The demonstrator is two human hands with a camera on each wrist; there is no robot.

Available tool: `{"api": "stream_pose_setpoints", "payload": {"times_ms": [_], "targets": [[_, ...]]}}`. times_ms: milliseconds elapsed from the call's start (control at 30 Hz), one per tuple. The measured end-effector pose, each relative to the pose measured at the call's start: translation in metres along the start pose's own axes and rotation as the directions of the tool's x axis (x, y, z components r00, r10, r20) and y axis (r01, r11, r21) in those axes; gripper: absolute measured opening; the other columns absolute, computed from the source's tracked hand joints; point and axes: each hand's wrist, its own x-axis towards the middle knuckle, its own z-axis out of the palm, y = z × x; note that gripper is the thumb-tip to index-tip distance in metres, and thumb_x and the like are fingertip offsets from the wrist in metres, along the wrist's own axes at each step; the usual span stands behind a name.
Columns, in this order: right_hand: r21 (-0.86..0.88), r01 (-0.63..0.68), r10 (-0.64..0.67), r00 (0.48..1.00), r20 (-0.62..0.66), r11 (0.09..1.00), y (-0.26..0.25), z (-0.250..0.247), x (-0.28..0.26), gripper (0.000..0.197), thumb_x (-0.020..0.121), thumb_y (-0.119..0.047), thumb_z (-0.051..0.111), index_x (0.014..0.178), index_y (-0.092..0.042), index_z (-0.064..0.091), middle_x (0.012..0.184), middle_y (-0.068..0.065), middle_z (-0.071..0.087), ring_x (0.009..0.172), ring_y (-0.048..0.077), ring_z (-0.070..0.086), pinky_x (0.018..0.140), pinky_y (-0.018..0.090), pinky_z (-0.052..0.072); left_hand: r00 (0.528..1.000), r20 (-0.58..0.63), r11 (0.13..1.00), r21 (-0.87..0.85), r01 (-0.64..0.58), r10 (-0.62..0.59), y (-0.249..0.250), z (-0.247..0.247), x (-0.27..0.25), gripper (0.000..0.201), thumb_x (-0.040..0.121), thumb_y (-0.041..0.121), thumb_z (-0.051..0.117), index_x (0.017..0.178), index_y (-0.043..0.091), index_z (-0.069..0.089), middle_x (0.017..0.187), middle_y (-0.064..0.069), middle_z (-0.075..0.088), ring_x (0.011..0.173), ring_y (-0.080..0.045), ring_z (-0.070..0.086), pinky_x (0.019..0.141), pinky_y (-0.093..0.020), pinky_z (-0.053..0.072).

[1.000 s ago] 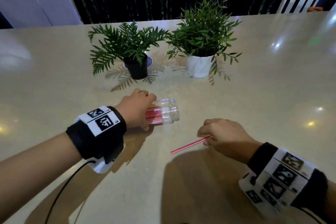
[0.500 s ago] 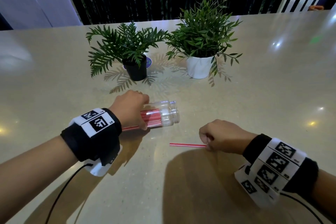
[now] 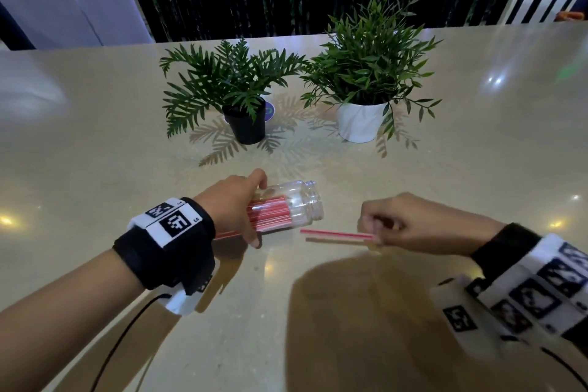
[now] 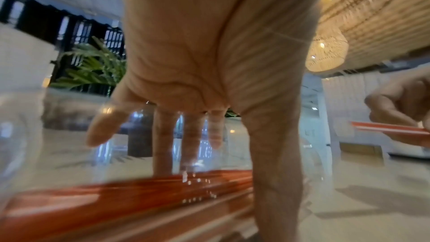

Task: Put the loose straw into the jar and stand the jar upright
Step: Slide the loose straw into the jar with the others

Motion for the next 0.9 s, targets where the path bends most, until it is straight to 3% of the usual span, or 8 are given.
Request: {"api": "stream_pose_setpoints", "payload": {"times_ms": [100, 233, 333, 433, 633, 733, 833, 900], "targets": [[0.185, 0.030, 0.006, 0.982, -0.191, 0.982, 0.005, -0.027, -0.012, 0.019, 0.082, -0.004, 0.059, 0.075, -0.022, 0.060, 0.063, -0.009, 0.060, 0.064, 0.003, 0.052, 0.060, 0.014, 0.037, 0.999, -0.030, 0.999, -0.048, -0.015, 0.013, -0.003, -0.001, 0.001, 0.080, 0.052, 0.024, 0.085, 0.114, 0.026, 0.034, 0.112, -0.006, 0.061, 0.094, -0.024, 0.055, 0.078, -0.032, 0.041], [0.319, 0.060, 0.109, 0.868, -0.485, 0.946, 0.016, -0.046, -0.024, 0.019, 0.082, -0.002, 0.057, 0.076, -0.019, 0.062, 0.065, -0.005, 0.058, 0.067, 0.006, 0.050, 0.061, 0.014, 0.036, 0.988, -0.147, 0.984, -0.163, -0.077, 0.053, -0.001, -0.002, -0.002, 0.079, 0.049, 0.023, 0.087, 0.110, 0.022, 0.036, 0.105, -0.006, 0.063, 0.085, -0.024, 0.057, 0.071, -0.033, 0.045], [0.295, 0.012, 0.172, 0.789, -0.590, 0.955, 0.019, -0.053, -0.027, 0.017, 0.082, -0.003, 0.055, 0.076, -0.018, 0.061, 0.064, -0.002, 0.057, 0.065, 0.007, 0.047, 0.057, 0.010, 0.035, 0.971, -0.224, 0.959, -0.245, -0.140, 0.085, 0.007, -0.004, -0.008, 0.082, 0.044, 0.027, 0.089, 0.108, 0.024, 0.037, 0.103, -0.004, 0.060, 0.086, -0.025, 0.060, 0.076, -0.039, 0.052], [0.273, -0.013, 0.187, 0.759, -0.623, 0.962, 0.017, -0.061, -0.027, 0.017, 0.083, -0.005, 0.055, 0.075, -0.019, 0.061, 0.068, 0.001, 0.057, 0.061, 0.004, 0.046, 0.054, 0.008, 0.034, 0.955, -0.274, 0.939, -0.286, -0.194, 0.114, 0.013, -0.009, -0.014, 0.083, 0.043, 0.031, 0.090, 0.107, 0.028, 0.037, 0.104, -0.003, 0.057, 0.087, -0.024, 0.059, 0.075, -0.043, 0.054], [0.224, 0.013, 0.127, 0.790, -0.600, 0.974, -0.002, -0.072, -0.027, 0.016, 0.083, -0.001, 0.051, 0.078, -0.011, 0.062, 0.068, 0.013, 0.055, 0.052, 0.005, 0.040, 0.049, 0.010, 0.032, 0.926, -0.336, 0.919, -0.281, -0.275, 0.174, 0.025, -0.015, -0.019, 0.075, 0.051, 0.019, 0.084, 0.109, 0.025, 0.037, 0.107, -0.004, 0.056, 0.092, -0.026, 0.060, 0.076, -0.043, 0.054], [0.197, 0.038, 0.078, 0.832, -0.549, 0.980, -0.012, -0.069, -0.015, 0.017, 0.085, -0.002, 0.049, 0.081, -0.012, 0.063, 0.065, -0.002, 0.052, 0.050, 0.004, 0.041, 0.047, 0.012, 0.032, 0.913, -0.354, 0.906, -0.288, -0.311, 0.202, 0.031, -0.014, -0.019, 0.073, 0.053, 0.018, 0.083, 0.108, 0.026, 0.036, 0.106, -0.002, 0.055, 0.091, -0.022, 0.060, 0.069, -0.035, 0.053], [0.168, 0.084, 0.013, 0.861, -0.509, 0.982, -0.023, -0.064, 0.001, 0.016, 0.084, -0.006, 0.053, 0.083, -0.017, 0.064, 0.073, -0.008, 0.056, 0.065, 0.008, 0.049, 0.058, 0.014, 0.037, 0.905, -0.365, 0.891, -0.307, -0.336, 0.216, 0.035, -0.014, -0.019, 0.072, 0.054, 0.018, 0.083, 0.106, 0.029, 0.034, 0.104, 0.002, 0.053, 0.088, -0.016, 0.058, 0.059, -0.017, 0.047], [0.210, 0.124, -0.008, 0.876, -0.482, 0.970, -0.028, -0.064, 0.009, 0.011, 0.083, -0.007, 0.058, 0.084, -0.016, 0.065, 0.076, -0.008, 0.059, 0.070, 0.003, 0.053, 0.064, 0.011, 0.040, 0.901, -0.373, 0.884, -0.314, -0.346, 0.220, 0.037, -0.013, -0.019, 0.072, 0.054, 0.019, 0.083, 0.105, 0.030, 0.034, 0.105, 0.003, 0.052, 0.089, -0.015, 0.058, 0.062, -0.019, 0.049]]}}
